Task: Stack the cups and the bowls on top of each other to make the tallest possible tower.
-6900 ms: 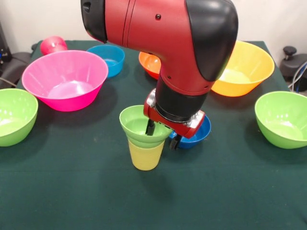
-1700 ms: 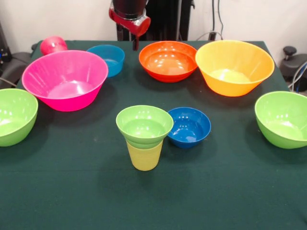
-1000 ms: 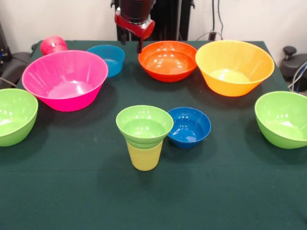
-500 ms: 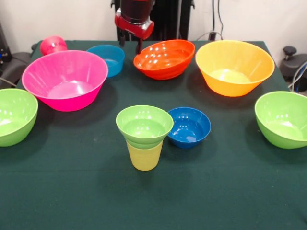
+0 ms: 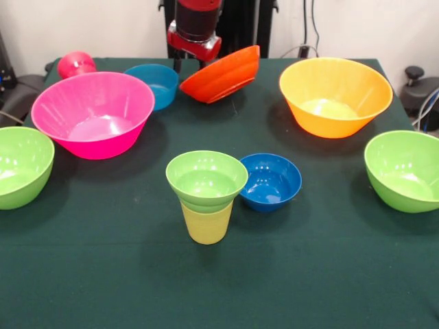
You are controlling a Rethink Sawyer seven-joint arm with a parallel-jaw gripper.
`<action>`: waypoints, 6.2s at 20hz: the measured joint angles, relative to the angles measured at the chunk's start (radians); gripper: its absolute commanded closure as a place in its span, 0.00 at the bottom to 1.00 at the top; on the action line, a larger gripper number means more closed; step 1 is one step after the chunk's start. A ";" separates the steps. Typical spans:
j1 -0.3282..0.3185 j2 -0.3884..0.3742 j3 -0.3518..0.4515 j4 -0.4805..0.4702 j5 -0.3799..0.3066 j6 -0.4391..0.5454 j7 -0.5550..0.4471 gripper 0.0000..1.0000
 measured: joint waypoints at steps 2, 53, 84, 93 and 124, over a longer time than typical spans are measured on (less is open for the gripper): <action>-0.009 -0.001 0.005 0.000 0.000 0.000 0.000 0.00; -0.113 -0.142 0.132 -0.024 -0.001 0.266 0.000 0.00; -0.182 -0.162 0.200 -0.130 -0.014 0.368 0.000 0.00; -0.197 -0.095 0.199 -0.157 -0.068 0.355 0.000 0.00; -0.202 -0.009 0.183 -0.156 -0.113 0.282 0.000 0.00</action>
